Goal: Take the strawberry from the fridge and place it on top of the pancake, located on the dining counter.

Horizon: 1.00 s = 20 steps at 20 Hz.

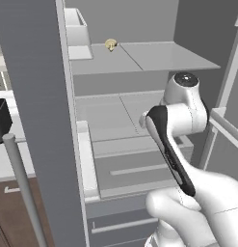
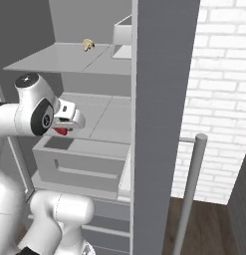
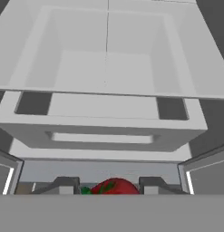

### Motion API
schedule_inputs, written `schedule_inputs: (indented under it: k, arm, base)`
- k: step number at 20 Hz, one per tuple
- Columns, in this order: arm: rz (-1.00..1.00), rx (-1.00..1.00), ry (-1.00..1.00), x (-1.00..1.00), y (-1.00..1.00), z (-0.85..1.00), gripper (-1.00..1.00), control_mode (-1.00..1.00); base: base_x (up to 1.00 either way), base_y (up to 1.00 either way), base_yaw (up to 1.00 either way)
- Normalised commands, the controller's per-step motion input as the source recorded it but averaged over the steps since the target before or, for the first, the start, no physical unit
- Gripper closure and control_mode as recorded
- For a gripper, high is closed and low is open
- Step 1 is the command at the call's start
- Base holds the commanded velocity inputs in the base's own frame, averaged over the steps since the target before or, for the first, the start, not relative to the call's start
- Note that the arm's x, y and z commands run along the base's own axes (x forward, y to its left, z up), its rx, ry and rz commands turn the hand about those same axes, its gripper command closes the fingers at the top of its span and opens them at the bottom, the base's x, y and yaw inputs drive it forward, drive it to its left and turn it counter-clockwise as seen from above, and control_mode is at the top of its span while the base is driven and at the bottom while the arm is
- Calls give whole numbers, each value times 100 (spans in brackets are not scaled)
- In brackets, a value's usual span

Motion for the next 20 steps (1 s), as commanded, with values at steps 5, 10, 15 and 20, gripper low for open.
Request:
schedule_inputs:
  k: [5,10,15,20]
  arm:
    - [0,12,-2,-88,-27,0,100,-100]
    - [0,-1,0,-34,-8,0,100,-100]
    - [0,-2,12,-2,-2,-4,100,-100]
    - [-1,-1,21,-14,0,-2,100,-100]
  base:
    - [0,0,0]
    - [0,0,0]
    - [0,0,0]
    - [0,0,0]
